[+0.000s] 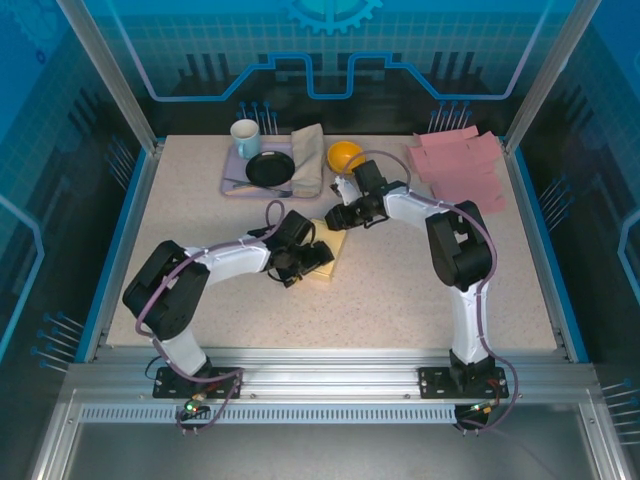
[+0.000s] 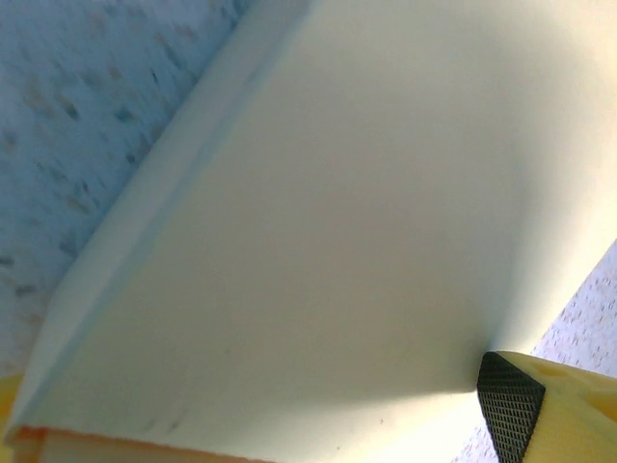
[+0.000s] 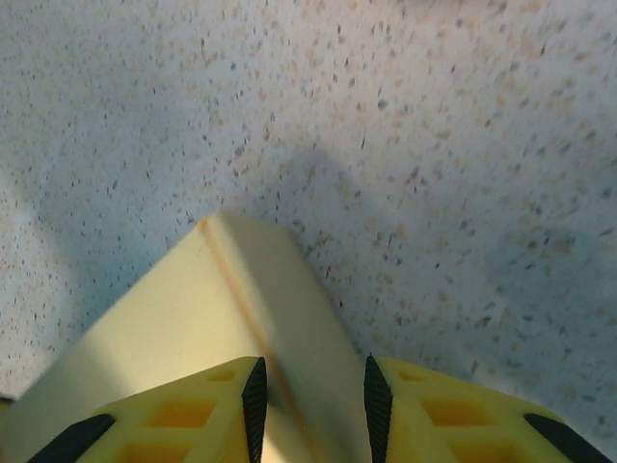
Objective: Fold the paper box
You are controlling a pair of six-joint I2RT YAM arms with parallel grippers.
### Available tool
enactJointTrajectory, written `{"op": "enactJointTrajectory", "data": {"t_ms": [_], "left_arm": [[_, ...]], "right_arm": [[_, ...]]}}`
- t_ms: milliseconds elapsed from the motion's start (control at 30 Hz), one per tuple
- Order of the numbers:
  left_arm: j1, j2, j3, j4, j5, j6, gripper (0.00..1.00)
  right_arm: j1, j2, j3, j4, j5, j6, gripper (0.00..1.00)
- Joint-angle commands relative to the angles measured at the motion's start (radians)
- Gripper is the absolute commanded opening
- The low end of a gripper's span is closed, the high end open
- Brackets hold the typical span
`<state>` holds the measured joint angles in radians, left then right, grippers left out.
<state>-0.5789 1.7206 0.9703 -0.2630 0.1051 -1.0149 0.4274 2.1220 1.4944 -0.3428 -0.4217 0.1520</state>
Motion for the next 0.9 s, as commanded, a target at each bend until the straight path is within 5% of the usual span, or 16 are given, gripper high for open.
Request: {"op": "enactJointTrajectory", "data": {"t_ms": [0,433,867], "left_arm": [[0.044,0.025,0.044,-0.006,0.007,0.034,0.91],[0.219,0.082,0.178,-0.101,-0.025,0.142,0.89],[0.401,0.190,0.362,-0.189,-0.064,0.306,0.88]], "right_arm": [[0.014,-0.046,-0.057,-0.018,-0.045,-0.002,0.35],[0.102,-0.138,-0.196,0.144,0.010,0.284,0.34],[0.184,-0.039,-0.073,0.228,0.086,0.453,0.34]]}}
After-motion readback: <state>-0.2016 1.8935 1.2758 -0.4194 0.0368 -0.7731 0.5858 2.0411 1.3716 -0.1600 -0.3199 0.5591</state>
